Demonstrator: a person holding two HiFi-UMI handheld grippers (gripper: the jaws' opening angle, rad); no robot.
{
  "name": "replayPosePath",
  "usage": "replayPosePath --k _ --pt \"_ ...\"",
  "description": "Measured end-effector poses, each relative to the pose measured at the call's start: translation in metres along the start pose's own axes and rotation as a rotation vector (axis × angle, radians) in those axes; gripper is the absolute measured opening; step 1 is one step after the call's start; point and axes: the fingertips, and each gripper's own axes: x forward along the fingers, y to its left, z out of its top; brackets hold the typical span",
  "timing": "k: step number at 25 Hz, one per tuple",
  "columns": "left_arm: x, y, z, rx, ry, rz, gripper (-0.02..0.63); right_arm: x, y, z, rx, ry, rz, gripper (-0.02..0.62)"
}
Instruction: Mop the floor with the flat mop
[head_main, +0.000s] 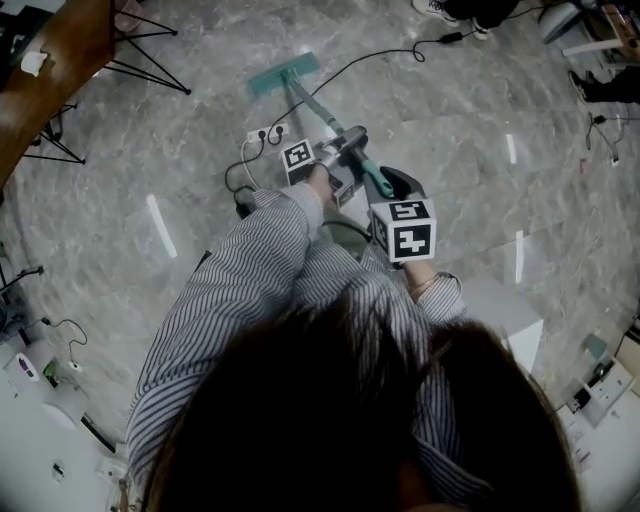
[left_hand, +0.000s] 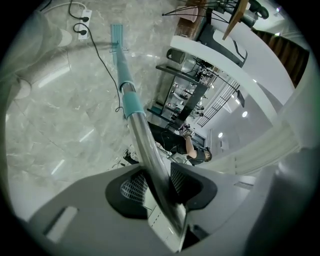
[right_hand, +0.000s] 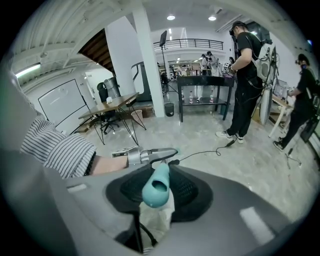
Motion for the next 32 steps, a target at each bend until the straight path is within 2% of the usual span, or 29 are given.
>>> replayPosePath --k 7,13,16,21,27,32 --pt "0.001 -0.005 0.026 0.001 -0.008 -0.001 0.133 0.024 0.008 0.008 -0.004 0.043 0.008 0.11" --pt "0.016 -0.029 0.087 -0.03 -0.023 0.026 0.119 0.072 0.016 0.052 0.033 0.067 0.01 0.11" --pt "0.022 -0.057 0.126 -0.046 0.037 0.033 0.116 0.108 0.034 0.085 0.023 0.084 0.02 0.112" --pt "0.034 -0.115 0.203 -0.052 0.134 0.022 0.166 0.182 0.054 0.16 0.002 0.112 0.03 0.114" --pt "0.06 -0.185 0.307 -0.006 0.106 0.004 0.167 0.267 0.065 0.262 -0.041 0.124 0.029 0.115" --pt "0.094 -0.22 0.369 0.025 0.111 0.024 0.144 0.316 0.06 0.324 -0.071 0.149 0.033 0.115"
